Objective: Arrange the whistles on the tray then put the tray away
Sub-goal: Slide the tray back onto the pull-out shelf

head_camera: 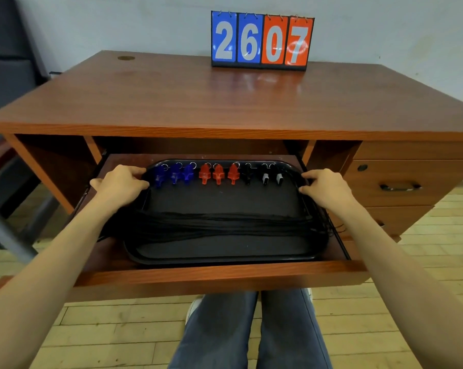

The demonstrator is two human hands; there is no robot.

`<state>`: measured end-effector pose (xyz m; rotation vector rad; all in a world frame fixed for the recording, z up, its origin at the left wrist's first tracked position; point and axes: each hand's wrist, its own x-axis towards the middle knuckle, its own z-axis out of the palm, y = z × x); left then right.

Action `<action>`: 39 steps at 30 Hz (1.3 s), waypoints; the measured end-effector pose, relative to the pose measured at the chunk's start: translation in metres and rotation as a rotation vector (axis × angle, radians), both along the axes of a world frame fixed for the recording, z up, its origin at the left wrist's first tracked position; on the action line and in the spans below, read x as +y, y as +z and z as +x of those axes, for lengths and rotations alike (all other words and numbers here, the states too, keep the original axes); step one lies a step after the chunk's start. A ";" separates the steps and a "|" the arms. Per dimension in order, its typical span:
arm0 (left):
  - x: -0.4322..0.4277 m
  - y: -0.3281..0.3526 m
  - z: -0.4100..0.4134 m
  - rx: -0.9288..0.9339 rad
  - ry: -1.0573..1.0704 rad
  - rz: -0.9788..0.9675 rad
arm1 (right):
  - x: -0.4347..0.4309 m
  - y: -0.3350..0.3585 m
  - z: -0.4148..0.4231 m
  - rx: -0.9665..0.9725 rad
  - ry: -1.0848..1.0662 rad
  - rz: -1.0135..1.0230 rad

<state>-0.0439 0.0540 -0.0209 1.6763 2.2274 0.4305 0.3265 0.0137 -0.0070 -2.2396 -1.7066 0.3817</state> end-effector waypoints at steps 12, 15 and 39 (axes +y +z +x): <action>-0.093 0.005 0.095 0.159 -0.284 0.545 | -0.064 -0.002 -0.063 -0.174 0.120 0.217; -0.126 -0.014 0.112 0.095 -0.331 0.710 | -0.088 -0.023 -0.087 -0.092 0.116 0.533; -0.071 -0.060 0.103 0.245 -0.665 1.267 | -0.059 -0.105 -0.083 -0.054 0.191 1.073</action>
